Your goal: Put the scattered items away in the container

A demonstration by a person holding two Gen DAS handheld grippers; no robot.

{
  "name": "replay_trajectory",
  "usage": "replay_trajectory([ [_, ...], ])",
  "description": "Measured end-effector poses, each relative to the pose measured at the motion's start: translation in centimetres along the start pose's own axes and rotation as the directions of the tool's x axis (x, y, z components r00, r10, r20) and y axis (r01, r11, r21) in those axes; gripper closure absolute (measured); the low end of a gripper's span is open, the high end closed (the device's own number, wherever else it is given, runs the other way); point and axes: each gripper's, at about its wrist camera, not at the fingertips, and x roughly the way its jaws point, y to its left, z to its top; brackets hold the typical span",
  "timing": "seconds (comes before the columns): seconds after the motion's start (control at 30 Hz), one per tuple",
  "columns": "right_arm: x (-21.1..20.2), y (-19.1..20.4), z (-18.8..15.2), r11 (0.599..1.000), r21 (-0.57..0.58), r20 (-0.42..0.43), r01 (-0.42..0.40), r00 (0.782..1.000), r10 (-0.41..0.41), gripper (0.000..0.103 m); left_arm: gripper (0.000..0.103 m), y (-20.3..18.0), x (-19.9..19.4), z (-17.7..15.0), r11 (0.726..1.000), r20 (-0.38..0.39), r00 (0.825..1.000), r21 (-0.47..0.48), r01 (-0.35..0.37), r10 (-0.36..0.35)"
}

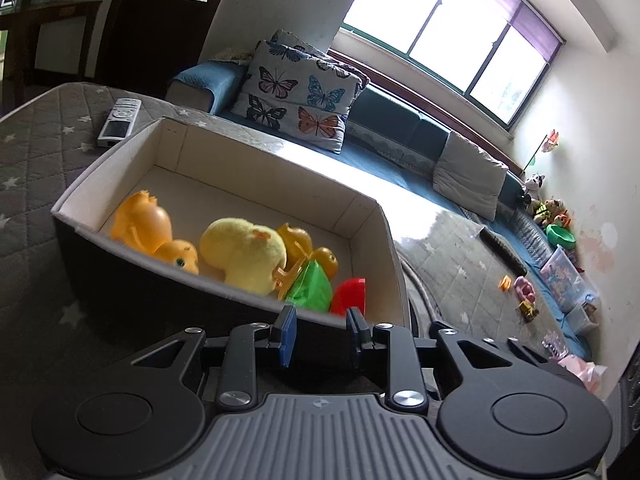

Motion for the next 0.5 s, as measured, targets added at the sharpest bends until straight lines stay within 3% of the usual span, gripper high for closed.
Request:
replay_trajectory([
  [0.5,-4.7,1.4,-4.1,0.996,0.085,0.004,0.002,1.0,-0.002,0.012,0.07,0.6,-2.9,-5.6,0.987,-0.039,0.987,0.047,-0.154,0.156],
])
